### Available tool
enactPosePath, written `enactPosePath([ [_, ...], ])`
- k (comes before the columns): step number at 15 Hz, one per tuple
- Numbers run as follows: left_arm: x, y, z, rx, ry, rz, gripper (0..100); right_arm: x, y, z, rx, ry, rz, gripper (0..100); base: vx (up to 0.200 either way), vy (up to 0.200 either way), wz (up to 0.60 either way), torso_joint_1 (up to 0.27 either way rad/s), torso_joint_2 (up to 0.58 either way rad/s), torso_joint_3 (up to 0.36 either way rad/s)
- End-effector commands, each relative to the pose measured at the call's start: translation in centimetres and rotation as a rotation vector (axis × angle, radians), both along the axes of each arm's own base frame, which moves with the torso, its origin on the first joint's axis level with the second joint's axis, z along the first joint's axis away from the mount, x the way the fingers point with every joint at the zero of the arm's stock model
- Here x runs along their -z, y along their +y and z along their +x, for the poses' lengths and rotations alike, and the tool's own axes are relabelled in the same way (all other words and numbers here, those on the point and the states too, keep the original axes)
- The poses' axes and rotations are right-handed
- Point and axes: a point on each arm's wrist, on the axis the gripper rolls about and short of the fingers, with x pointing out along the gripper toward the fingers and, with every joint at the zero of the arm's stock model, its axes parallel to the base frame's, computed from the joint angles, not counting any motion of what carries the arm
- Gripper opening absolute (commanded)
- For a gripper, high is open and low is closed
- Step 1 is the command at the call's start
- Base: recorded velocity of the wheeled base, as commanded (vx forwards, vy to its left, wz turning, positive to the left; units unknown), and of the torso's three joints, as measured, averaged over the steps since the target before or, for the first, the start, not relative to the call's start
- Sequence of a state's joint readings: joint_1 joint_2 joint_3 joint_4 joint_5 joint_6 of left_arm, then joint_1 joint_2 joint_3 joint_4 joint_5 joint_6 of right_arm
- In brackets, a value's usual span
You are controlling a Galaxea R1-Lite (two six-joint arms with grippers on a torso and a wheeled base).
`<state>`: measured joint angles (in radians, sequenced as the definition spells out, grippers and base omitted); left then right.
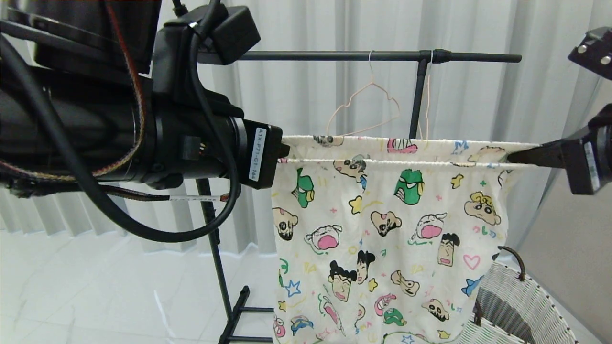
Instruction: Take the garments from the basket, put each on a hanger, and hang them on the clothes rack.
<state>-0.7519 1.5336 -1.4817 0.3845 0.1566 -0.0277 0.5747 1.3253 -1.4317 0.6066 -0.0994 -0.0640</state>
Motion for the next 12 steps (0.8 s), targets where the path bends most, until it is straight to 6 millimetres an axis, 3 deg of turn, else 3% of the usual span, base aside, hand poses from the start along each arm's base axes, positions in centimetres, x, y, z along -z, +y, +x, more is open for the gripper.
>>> enactPosePath([
  [1, -0.1, -0.7, 1.0, 0.024, -0.059, -0.001, 0, -1.1, -1.7, -3.1, -0.086, 0.03, 0.033, 0, 0.0, 0.0, 0.0, 0.0, 0.0, 0.0],
  [3, -0.2, -2.1, 2.5, 0.066, -0.126, -0.044, 0, -1.1, -2.5, -6.3, -0.263, 0.128, 0.053, 0, 0.0, 0.0, 0.0, 0.0, 0.0, 0.0],
  [6, -1.1, -3.2, 2.9, 0.163, -0.158, -0.114, 0, -0.7, -1.3, -8.6, -0.51, 0.186, 0.057, 0, 0.0, 0.0, 0.0, 0.0, 0.0, 0.0],
  [10, -0.9, -3.1, 2.7, 0.169, -0.146, -0.105, 0, -0.6, -0.4, -8.9, -0.56, 0.219, 0.064, 0, 0.0, 0.0, 0.0, 0.0, 0.0, 0.0],
  [12, -1.0, -1.6, 1.2, 0.17, -0.078, -0.052, 0, -0.6, -0.8, -8.5, -0.477, 0.2, 0.054, 0, 0.0, 0.0, 0.0, 0.0, 0.0, 0.0],
])
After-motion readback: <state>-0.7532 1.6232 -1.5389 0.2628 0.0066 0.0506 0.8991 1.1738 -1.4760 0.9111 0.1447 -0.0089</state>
